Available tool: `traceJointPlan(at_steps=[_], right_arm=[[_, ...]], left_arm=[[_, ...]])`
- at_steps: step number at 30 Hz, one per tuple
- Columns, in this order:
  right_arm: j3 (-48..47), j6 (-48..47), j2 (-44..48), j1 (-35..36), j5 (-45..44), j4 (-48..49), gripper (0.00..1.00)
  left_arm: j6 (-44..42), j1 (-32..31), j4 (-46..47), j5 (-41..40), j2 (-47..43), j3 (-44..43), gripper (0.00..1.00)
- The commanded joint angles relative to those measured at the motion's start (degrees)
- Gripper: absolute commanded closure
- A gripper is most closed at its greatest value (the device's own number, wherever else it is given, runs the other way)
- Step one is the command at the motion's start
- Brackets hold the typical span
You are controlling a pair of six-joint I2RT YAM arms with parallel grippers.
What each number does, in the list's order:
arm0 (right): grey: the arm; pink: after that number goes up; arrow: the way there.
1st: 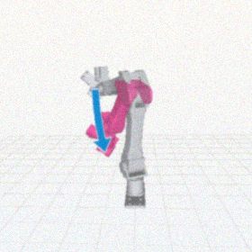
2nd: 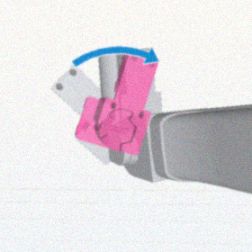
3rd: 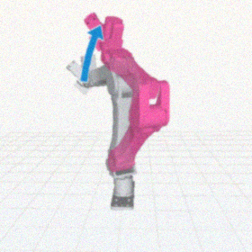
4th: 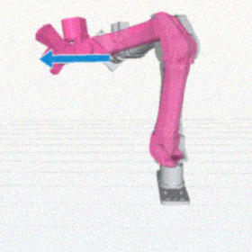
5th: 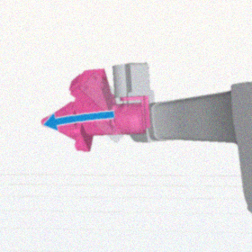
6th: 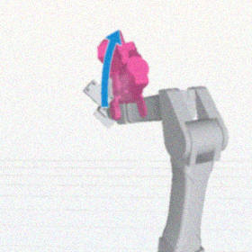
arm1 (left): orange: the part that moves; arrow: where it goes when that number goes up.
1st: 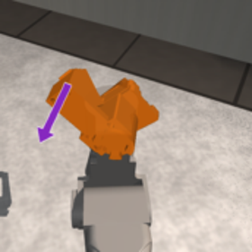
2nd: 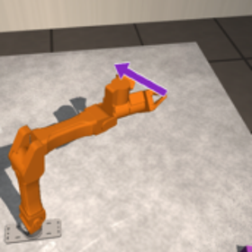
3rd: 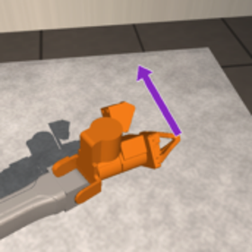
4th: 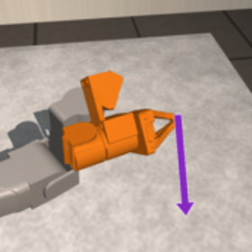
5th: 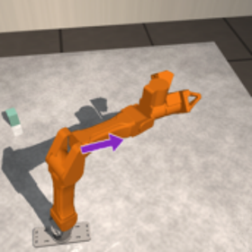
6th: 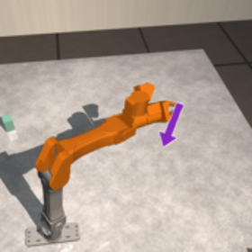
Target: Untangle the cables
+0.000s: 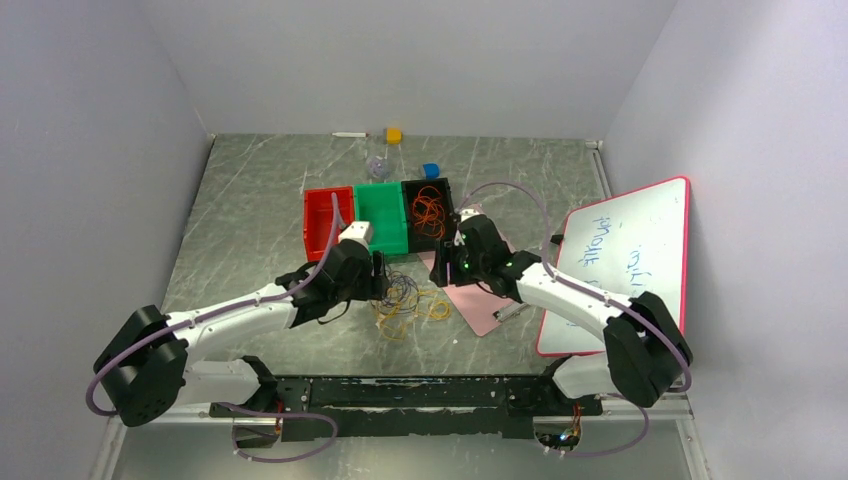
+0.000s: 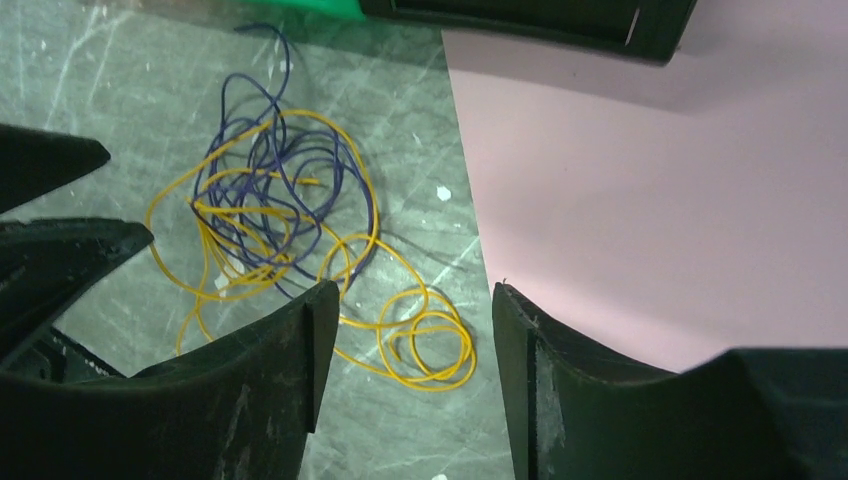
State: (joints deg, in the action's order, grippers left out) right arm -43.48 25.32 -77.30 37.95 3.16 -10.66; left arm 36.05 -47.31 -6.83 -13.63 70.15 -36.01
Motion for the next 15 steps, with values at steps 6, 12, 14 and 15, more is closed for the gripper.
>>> traceJointPlan(at_steps=[6, 12, 14, 15], right_arm=[[6.3, -5.1, 2.5, 0.5, 6.9, 8.0, 0.26], [7.9, -11.4, -0.7, 0.8, 12.5, 15.1, 0.26], [7.6, -13.5, -1.9, 1.1, 14.4, 16.6, 0.27], [7.4, -14.5, -2.4, 1.4, 14.9, 17.2, 0.28]], left_arm=[[-0.1, 0.5, 1.8, 3.8, 0.9, 0.4, 0.35], [-0.1, 0.5, 2.7, 4.8, 2.0, 0.4, 0.36], [-0.2, 0.5, 2.7, 4.9, 2.1, 0.5, 0.36], [-0.2, 0.5, 2.8, 5.0, 2.1, 0.5, 0.36]])
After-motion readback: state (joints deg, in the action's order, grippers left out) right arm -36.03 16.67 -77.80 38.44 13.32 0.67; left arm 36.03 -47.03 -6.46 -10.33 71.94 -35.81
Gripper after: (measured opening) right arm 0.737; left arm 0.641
